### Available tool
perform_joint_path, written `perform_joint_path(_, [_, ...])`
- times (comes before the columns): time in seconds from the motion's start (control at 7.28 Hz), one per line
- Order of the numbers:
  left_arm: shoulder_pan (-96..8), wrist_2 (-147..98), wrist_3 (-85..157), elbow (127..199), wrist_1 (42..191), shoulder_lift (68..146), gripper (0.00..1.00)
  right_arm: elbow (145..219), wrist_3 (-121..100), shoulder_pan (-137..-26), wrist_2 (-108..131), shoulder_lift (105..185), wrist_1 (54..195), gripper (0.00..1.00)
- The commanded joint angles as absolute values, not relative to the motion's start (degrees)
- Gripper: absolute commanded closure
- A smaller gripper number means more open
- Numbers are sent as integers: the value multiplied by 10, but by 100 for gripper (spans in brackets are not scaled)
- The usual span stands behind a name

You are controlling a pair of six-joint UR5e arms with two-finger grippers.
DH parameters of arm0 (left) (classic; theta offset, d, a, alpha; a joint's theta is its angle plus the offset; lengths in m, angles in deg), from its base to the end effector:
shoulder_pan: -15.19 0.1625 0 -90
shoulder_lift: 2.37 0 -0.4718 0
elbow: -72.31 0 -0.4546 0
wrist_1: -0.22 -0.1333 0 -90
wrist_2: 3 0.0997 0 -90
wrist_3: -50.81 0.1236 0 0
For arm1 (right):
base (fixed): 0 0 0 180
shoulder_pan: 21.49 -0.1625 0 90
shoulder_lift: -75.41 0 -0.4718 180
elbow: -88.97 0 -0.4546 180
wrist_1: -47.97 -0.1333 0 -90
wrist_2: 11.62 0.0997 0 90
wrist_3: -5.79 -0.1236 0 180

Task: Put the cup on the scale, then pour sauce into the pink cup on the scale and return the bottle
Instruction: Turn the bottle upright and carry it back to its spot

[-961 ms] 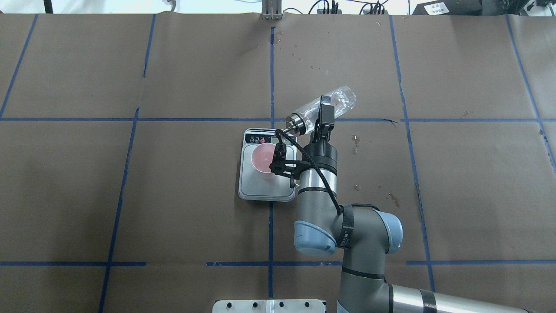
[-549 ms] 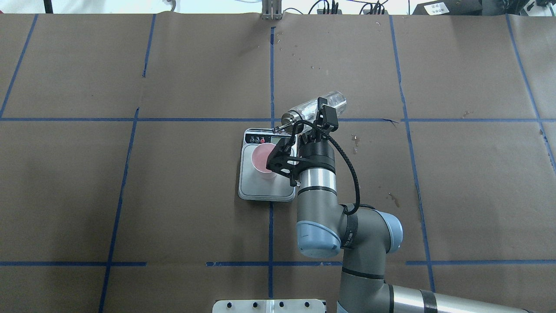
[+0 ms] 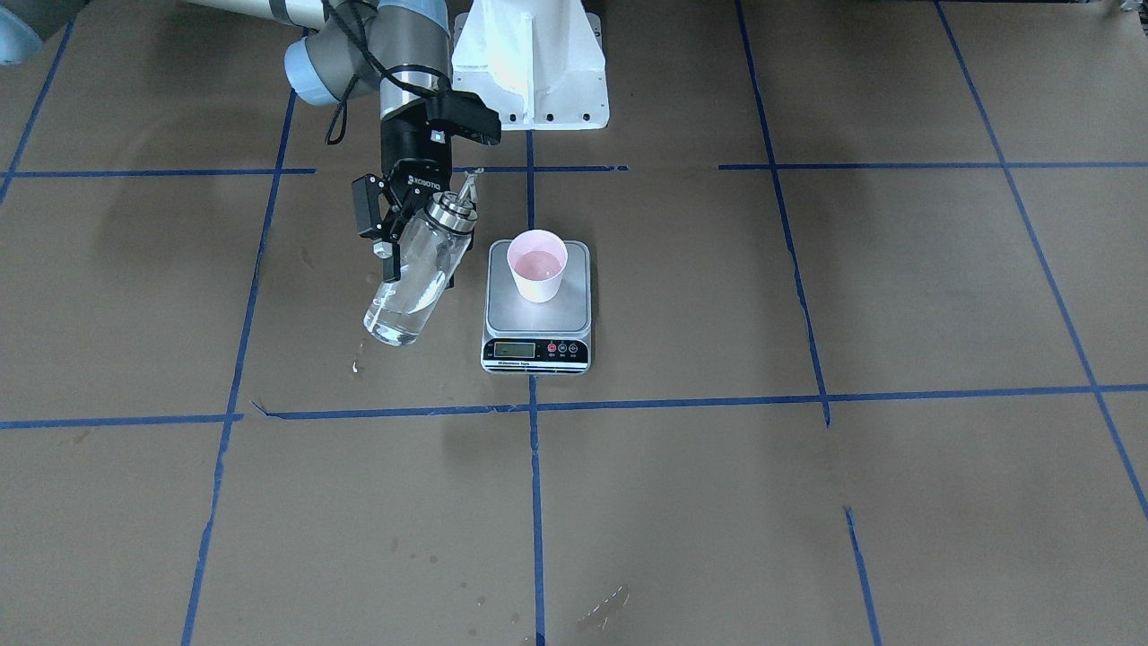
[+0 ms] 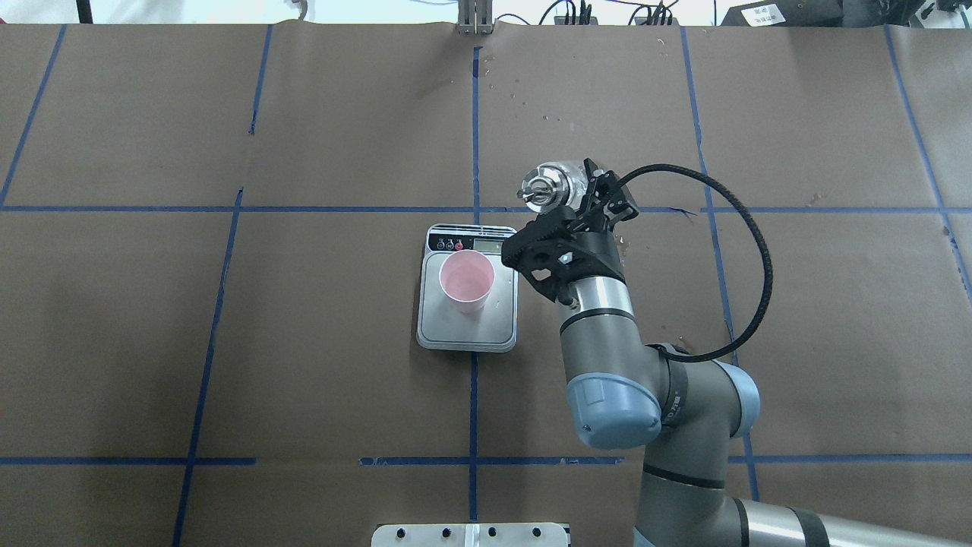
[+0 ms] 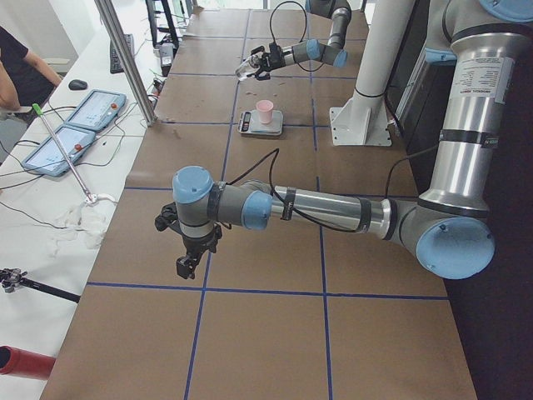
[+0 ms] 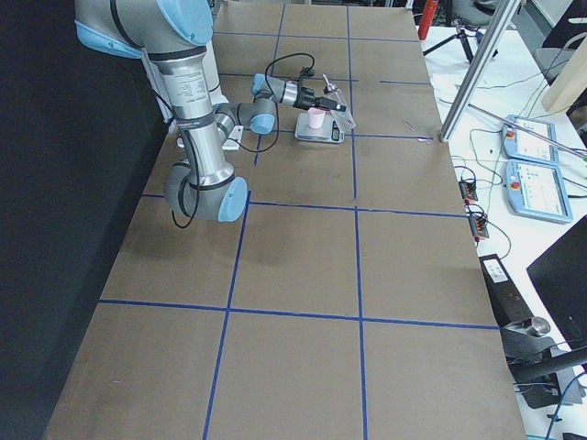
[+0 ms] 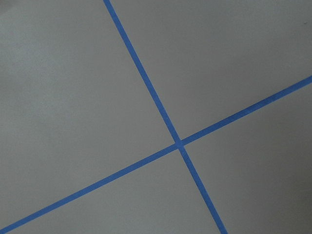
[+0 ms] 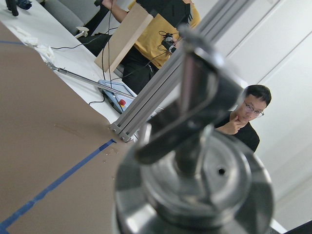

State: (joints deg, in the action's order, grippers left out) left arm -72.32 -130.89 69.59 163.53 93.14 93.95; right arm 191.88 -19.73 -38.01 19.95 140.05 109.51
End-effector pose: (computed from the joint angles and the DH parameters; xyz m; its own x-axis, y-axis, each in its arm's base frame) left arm -0.0305 -0.6203 0.6496 0.7281 0.4542 -0.5133 -0.2927 0.8833 0.3663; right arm -0.5628 -0.4158 0.2412 0.9747 -0.2037 0.0920 -0.0456 0.2217 0.9740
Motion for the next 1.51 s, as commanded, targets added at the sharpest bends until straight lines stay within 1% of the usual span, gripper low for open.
perform_joint_path(0.0, [-724,-1309,695,1642,931,939,0,1956,-318,-424,272,1448,1095,100])
perform_joint_path(0.27, [-724,-1309,695,1656,931,931,0,1980,-389,-476,329,1511,1096,100])
perform_joint_path(0.55, [-724,-1310,695,1658,929,932,0,1983,-562,-500,376,1531,1123,100])
perform_joint_path(0.69, [-724,-1309,695,1658,930,932,0,1983,-619,-500,399,1551,1128,100])
perform_joint_path(0.96, [-724,-1308,695,1657,930,932,0,1984,-777,-501,463,1564,1134,100])
perform_joint_path(1.37, [-724,-1308,695,1658,930,934,0,1987,-785,-501,488,1603,1174,100])
